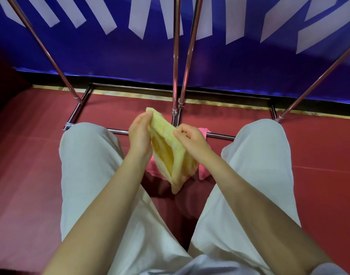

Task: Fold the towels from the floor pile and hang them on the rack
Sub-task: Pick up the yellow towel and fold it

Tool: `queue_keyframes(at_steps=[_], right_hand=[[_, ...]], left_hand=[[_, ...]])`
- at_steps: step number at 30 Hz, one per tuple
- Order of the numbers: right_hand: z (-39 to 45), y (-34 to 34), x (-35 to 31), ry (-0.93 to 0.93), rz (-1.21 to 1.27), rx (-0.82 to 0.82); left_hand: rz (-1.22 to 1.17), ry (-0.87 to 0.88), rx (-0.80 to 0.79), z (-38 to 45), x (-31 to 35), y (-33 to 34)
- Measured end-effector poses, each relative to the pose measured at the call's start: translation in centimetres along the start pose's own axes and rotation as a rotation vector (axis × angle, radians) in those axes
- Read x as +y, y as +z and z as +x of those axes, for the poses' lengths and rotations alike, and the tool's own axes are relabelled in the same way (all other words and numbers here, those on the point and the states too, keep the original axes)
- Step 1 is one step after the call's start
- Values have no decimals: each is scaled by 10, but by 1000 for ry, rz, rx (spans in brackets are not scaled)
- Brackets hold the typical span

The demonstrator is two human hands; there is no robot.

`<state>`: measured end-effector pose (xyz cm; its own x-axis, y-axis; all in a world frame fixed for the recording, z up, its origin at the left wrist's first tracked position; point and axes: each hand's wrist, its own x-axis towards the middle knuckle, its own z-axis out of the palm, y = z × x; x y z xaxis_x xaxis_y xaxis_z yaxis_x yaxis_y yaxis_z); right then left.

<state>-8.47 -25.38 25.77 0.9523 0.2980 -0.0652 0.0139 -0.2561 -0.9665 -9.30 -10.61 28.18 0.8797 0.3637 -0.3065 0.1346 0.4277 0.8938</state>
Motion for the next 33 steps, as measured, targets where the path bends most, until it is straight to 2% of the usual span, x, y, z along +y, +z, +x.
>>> queue_keyframes(at_steps=[3,8,15,18,23,25,29,33], right_hand=[[-3,-1,9,2,-118,-73],[-7,-1,33,5,-337,-187],[-16,-4,47,225,-18,-108],[-19,-7,50,300,10,-130],[-27,-10,54,255,-288,-268],[-29,-11,52,195,-392,-271],[-29,-20,45,5,-667,-123],[-22,-31,46,-53,-819,9]], left_hand=[[-59,35,47,8,10,-11],[-25,129,52,19,20,-29],[-56,161,102,27,30,-58],[-105,142,158,33,32,-72],[-179,114,254,41,34,-90],[-175,132,276,43,34,-93],[-184,123,281,43,32,-96],[-233,122,253,41,30,-93]])
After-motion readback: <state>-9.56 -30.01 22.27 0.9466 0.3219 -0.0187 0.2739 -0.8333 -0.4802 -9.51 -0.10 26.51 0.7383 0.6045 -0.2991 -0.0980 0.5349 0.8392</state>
